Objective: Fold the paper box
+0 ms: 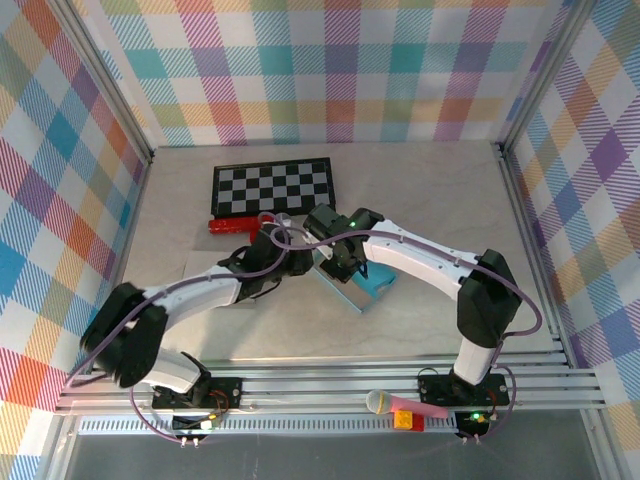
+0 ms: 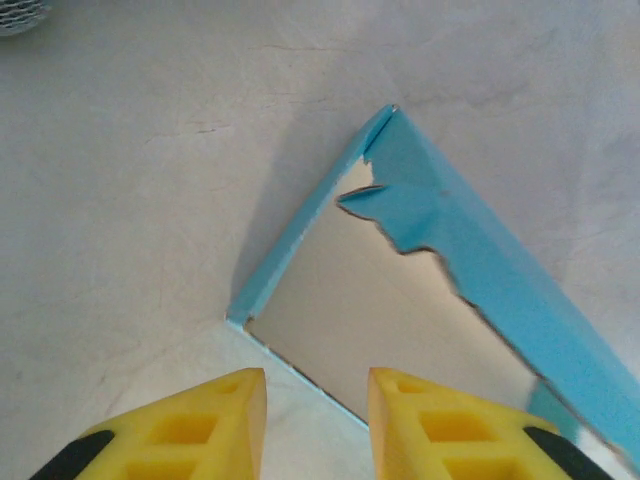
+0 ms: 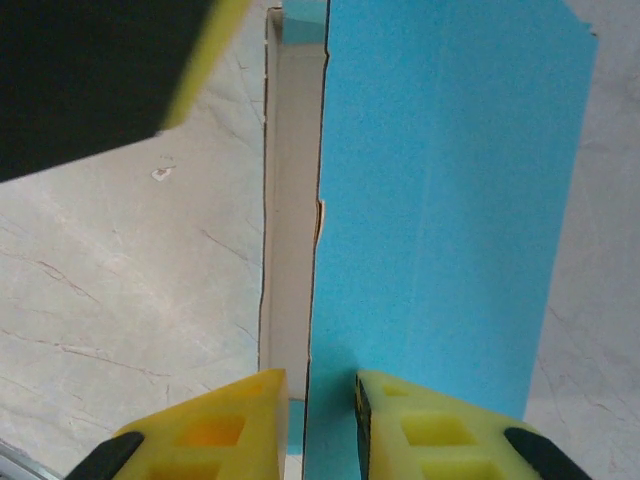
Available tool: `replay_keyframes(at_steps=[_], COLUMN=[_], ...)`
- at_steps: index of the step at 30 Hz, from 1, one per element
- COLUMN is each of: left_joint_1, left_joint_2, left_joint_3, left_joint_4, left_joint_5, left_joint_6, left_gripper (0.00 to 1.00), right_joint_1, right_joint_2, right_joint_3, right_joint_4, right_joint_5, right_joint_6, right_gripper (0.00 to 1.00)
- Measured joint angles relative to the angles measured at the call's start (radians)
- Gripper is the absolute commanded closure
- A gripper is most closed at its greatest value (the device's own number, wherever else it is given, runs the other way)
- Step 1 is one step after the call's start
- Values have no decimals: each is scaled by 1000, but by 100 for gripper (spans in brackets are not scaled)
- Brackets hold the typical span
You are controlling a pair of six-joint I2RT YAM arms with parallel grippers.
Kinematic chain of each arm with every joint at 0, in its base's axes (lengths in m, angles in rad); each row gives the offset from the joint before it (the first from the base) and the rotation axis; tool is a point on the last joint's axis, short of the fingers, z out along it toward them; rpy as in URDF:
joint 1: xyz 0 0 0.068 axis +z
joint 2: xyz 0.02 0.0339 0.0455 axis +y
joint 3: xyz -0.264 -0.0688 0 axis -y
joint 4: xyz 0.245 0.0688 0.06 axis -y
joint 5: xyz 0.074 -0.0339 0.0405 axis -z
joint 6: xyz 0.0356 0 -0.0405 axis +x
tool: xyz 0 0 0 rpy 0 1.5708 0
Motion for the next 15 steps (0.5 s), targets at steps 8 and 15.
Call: replay_keyframes(at_steps=[8, 15], left_joint_1=[66, 199], left_joint_2=[-158, 32], left_joint_3=[87, 380], left_joint_4=[-258, -452], left_joint_5=[-2, 118], left_joint_6=[-100, -65], left_gripper=[48, 48], right_joint_1=[0, 1], right_joint_2=[0, -21], right_joint_3=[-90, -167], right_joint_4=[18, 21], right_joint_5=[-42, -67], right_joint_6=[20, 44], right_gripper=[68, 50])
